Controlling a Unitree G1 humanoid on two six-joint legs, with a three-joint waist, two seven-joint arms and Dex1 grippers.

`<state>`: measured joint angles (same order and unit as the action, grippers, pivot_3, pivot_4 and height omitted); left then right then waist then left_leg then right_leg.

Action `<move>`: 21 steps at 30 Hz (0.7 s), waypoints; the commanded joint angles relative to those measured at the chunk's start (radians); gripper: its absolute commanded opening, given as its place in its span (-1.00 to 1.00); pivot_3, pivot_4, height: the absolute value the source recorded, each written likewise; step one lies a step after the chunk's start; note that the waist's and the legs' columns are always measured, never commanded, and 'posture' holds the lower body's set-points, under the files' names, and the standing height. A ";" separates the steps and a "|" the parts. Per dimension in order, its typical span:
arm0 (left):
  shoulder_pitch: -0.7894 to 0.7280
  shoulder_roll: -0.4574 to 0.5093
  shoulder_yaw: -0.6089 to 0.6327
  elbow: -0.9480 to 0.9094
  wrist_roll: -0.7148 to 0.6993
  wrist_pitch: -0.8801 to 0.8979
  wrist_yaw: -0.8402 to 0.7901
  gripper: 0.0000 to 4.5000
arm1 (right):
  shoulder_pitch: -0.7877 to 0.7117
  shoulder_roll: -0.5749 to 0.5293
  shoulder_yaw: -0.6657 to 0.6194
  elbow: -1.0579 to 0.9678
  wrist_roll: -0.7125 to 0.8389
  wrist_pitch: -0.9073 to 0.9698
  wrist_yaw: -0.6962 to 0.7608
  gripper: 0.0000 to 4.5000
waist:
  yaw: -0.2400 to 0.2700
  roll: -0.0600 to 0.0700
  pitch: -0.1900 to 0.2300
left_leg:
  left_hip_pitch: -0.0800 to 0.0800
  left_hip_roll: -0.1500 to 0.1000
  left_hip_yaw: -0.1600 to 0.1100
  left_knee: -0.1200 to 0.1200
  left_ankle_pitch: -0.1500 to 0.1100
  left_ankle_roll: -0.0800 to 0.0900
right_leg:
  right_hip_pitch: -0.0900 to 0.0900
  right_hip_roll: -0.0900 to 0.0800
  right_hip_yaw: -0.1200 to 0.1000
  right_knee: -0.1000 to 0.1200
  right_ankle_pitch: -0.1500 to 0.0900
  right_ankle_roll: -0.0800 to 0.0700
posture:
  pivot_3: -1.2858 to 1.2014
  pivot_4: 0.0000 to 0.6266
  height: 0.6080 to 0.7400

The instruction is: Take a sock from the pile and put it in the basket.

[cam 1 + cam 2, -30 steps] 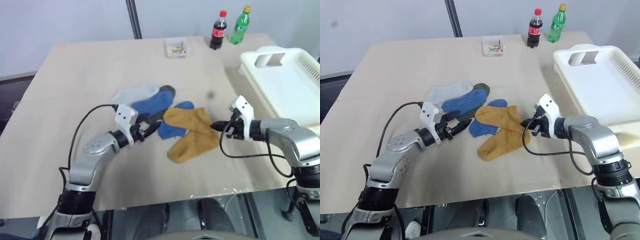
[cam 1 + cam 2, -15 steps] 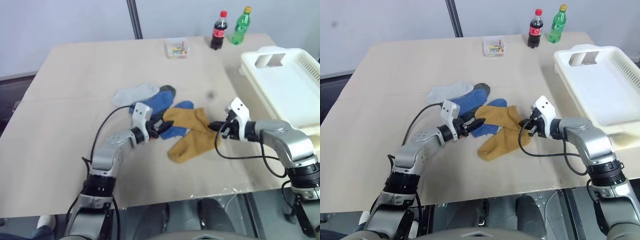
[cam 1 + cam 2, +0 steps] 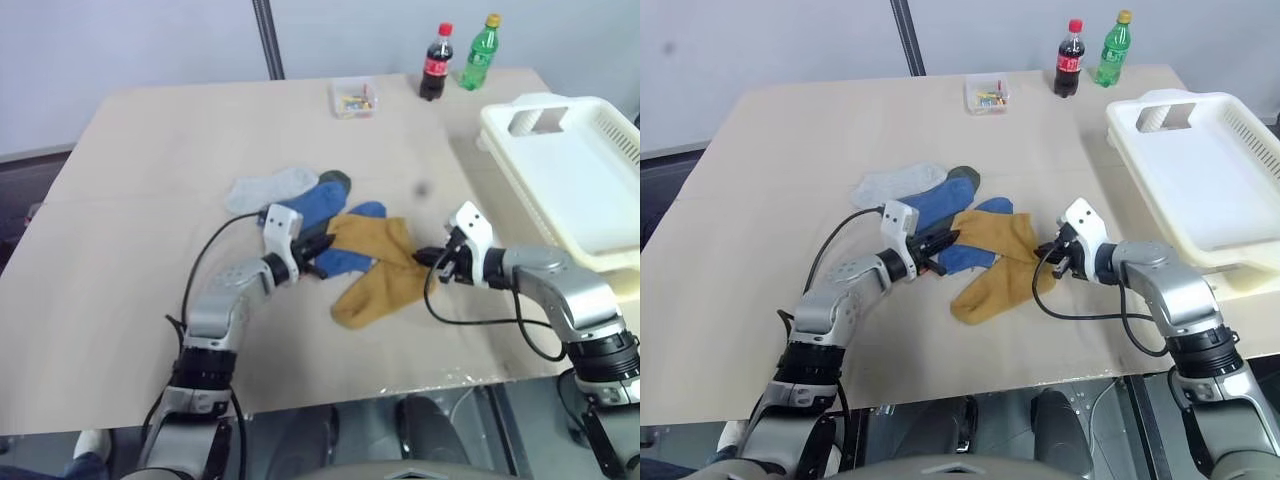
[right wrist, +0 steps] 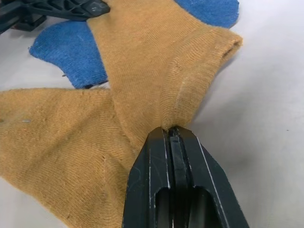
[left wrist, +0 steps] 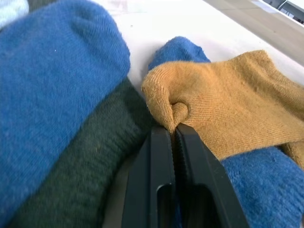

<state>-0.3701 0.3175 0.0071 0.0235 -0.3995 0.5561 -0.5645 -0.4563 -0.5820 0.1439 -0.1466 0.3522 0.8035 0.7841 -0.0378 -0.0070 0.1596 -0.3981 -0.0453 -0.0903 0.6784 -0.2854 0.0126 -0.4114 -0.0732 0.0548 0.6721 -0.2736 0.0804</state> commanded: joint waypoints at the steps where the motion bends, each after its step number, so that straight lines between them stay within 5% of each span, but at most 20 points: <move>1: 0.038 0.003 0.061 -0.137 -0.083 0.009 -0.025 -0.98 | -0.005 -0.001 -0.033 -0.044 0.018 -0.012 0.002 -1.00 | 0.000 0.000 0.000 | 0.000 0.000 0.000 0.000 0.000 0.000 | 0.000 0.000 0.000 0.000 0.000 0.000 | 0.03 -0.52 1.00; 7: 0.120 -0.019 0.152 -0.344 -0.281 0.145 0.027 -0.98 | -0.017 -0.010 -0.102 -0.136 0.100 0.057 -0.004 -1.00 | 0.004 0.000 0.000 | -0.001 0.000 0.000 0.000 0.000 0.000 | 0.000 -0.001 0.000 0.000 0.000 0.000 | 0.03 -0.52 1.00; 21: 0.479 0.072 0.128 -0.740 -0.551 0.417 0.164 -0.98 | 0.033 -0.122 -0.185 -0.320 0.237 0.269 -0.054 -1.00 | 0.011 0.000 0.000 | 0.000 0.000 0.000 0.000 0.000 0.000 | 0.000 0.000 0.001 0.000 0.000 0.000 | 0.03 -0.52 1.00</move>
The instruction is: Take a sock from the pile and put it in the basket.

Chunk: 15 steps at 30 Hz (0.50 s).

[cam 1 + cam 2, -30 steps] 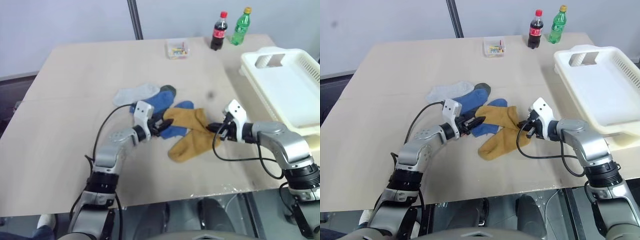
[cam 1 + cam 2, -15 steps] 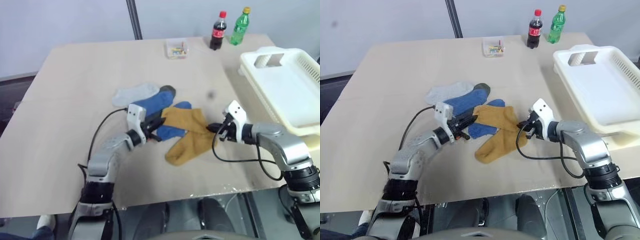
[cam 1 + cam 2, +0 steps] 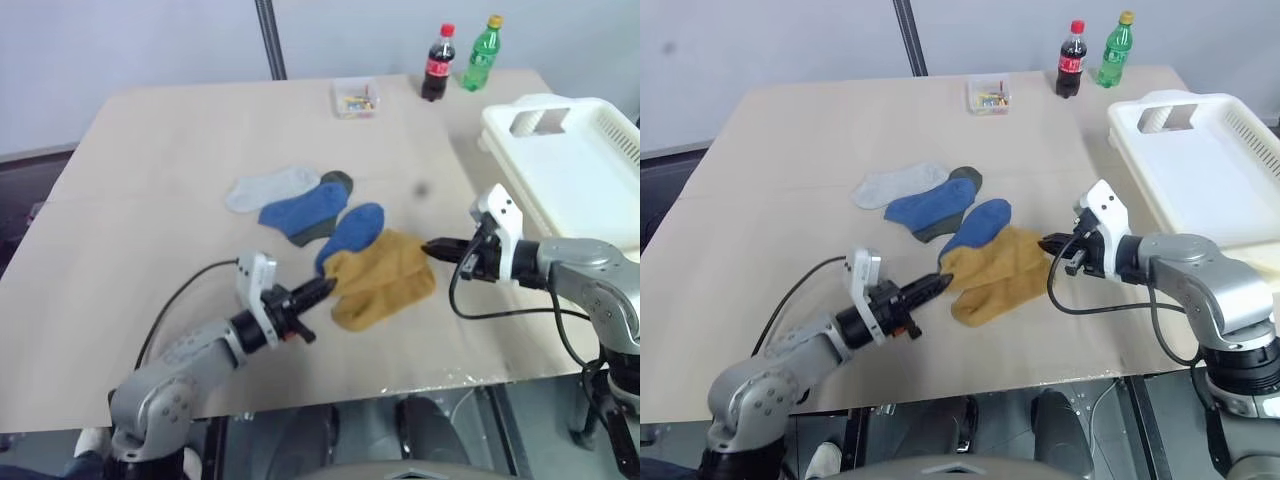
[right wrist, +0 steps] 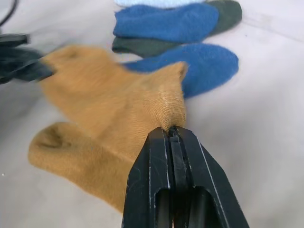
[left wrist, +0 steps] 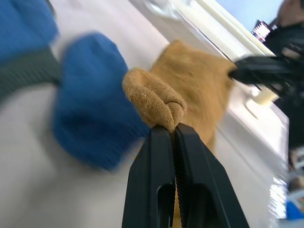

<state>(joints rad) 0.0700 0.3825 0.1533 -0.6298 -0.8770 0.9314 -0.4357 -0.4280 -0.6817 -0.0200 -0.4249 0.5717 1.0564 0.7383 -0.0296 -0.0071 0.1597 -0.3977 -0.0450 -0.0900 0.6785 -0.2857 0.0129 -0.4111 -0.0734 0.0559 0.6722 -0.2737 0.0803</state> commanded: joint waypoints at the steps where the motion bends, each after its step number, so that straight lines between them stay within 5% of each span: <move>1: 0.050 0.006 -0.027 -0.100 -0.093 0.054 0.047 -0.98 | 0.008 -0.029 -0.011 -0.042 0.014 0.016 -0.009 -1.00 | 0.005 0.000 0.000 | 0.000 0.000 0.000 0.000 0.000 0.000 | 0.000 0.000 0.000 0.000 0.000 0.000 | 0.03 -0.52 1.00; 10: 0.112 -0.022 -0.084 -0.147 -0.149 0.050 0.156 -0.98 | 0.008 -0.033 0.033 -0.038 0.013 0.042 -0.040 -1.00 | 0.017 0.000 0.000 | 0.000 0.000 0.000 0.000 0.000 0.000 | 0.000 0.000 0.000 0.000 0.000 0.000 | 0.03 -0.52 1.00; 15: 0.100 -0.039 -0.090 -0.117 -0.069 -0.025 0.189 -0.98 | 0.035 -0.030 0.043 -0.022 0.002 0.039 -0.058 -1.00 | 0.018 0.000 0.000 | 0.000 0.000 0.001 0.000 0.000 0.000 | 0.000 0.000 0.000 0.000 0.000 0.000 | 0.03 -0.52 1.00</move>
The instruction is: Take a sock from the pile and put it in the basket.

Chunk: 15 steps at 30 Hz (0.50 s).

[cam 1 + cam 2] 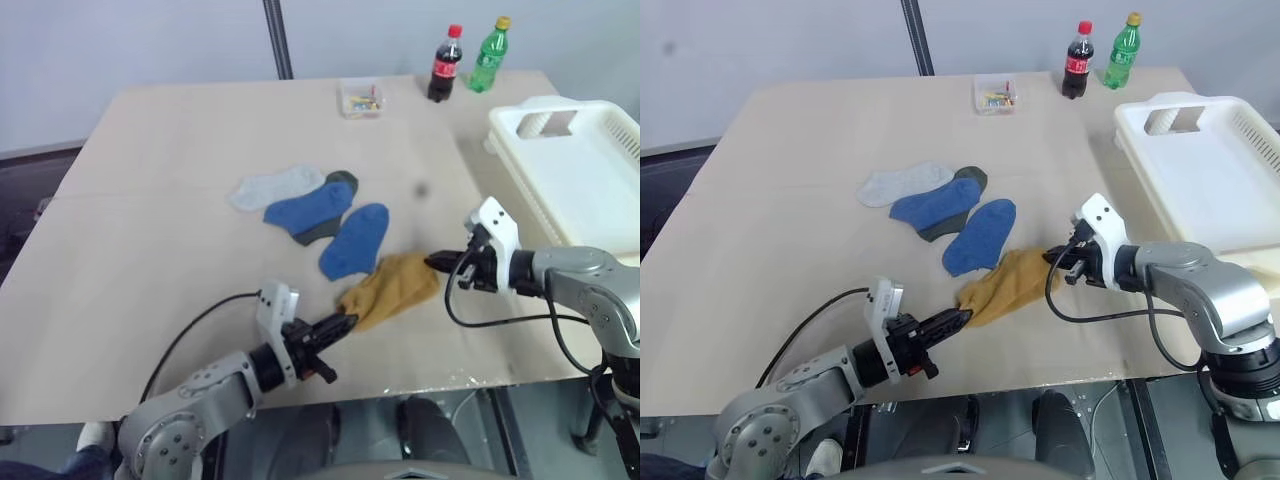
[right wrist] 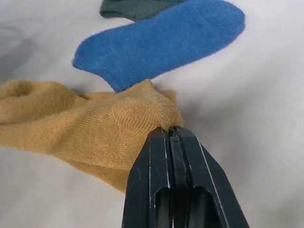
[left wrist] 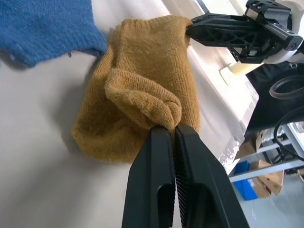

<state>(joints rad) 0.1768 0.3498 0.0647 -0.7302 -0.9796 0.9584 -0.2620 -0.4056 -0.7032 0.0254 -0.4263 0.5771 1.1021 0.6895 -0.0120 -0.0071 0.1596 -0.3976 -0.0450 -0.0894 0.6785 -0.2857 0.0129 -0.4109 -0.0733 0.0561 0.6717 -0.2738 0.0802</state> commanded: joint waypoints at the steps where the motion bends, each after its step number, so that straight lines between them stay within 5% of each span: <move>1: -0.009 -0.014 -0.001 -0.006 0.042 -0.058 0.029 -0.98 | 0.021 -0.007 0.001 -0.013 -0.015 -0.014 -0.018 -1.00 | 0.000 0.000 0.000 | 0.000 0.000 0.000 0.000 0.000 0.000 | 0.000 0.000 0.000 0.000 0.000 0.000 | 0.03 -0.52 1.00; 15: -0.028 0.038 -0.084 0.143 0.139 -0.002 0.011 -0.98 | 0.145 0.032 0.052 0.040 -0.099 -0.092 -0.069 -1.00 | 0.000 -0.001 -0.007 | 0.001 0.000 0.000 0.000 0.000 0.000 | 0.001 0.000 0.000 0.000 0.000 0.000 | 0.03 -0.52 1.00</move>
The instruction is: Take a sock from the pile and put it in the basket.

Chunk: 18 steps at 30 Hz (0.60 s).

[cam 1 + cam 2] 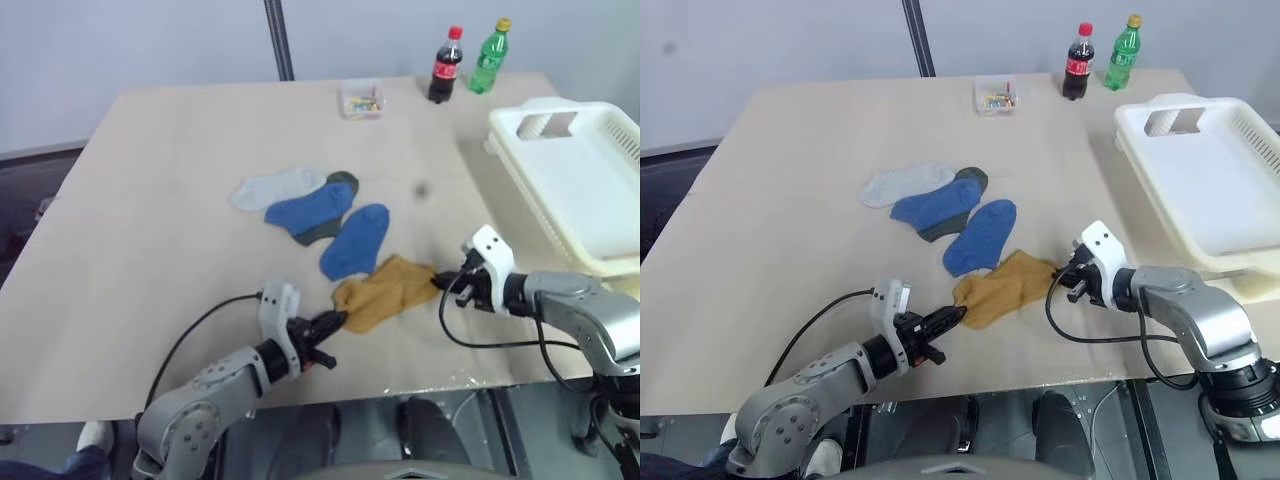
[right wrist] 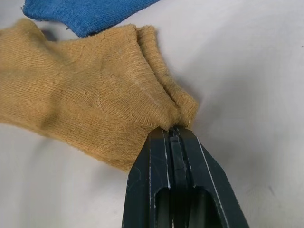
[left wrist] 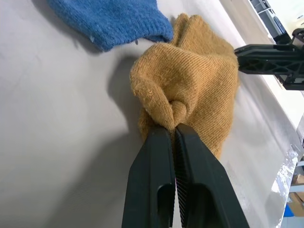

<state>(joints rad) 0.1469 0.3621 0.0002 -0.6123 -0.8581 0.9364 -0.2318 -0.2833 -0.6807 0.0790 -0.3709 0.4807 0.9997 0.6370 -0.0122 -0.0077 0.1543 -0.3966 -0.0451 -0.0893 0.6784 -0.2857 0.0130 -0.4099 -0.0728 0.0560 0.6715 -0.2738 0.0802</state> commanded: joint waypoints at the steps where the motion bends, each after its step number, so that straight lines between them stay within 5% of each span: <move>1: -0.007 0.035 -0.030 0.033 0.041 0.006 -0.029 -0.98 | 0.032 0.015 -0.007 -0.030 0.007 0.020 -0.020 -1.00 | 0.000 0.000 -0.003 | 0.000 0.000 0.000 0.000 0.000 0.000 | 0.000 0.000 0.000 0.000 0.000 0.000 | 0.03 -0.52 1.00; 16: -0.188 0.045 -0.046 0.198 0.218 -0.176 -0.145 -0.98 | 0.140 0.091 -0.096 -0.225 0.134 0.211 -0.115 -1.00 | -0.001 0.000 -0.005 | 0.015 0.000 -0.003 -0.008 -0.002 0.004 | 0.016 0.000 -0.003 -0.008 0.000 0.000 | 0.03 -0.52 1.00; 18: -0.167 0.047 -0.046 0.183 0.216 -0.171 -0.156 -1.00 | 0.145 0.080 -0.097 -0.224 0.121 0.181 -0.113 -0.73 | -0.001 0.000 -0.005 | 0.014 0.000 -0.003 -0.008 -0.001 0.001 | 0.016 0.000 -0.003 -0.009 0.000 0.000 | 0.03 -0.52 1.00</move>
<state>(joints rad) -0.0444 0.4029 -0.0480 -0.4027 -0.6473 0.7704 -0.3691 -0.1503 -0.5892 -0.0028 -0.5723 0.6030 1.2032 0.5290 -0.0131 -0.0073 0.1490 -0.3824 -0.0449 -0.0919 0.6699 -0.2864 0.0140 -0.3943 -0.0728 0.0535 0.6618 -0.2738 0.0801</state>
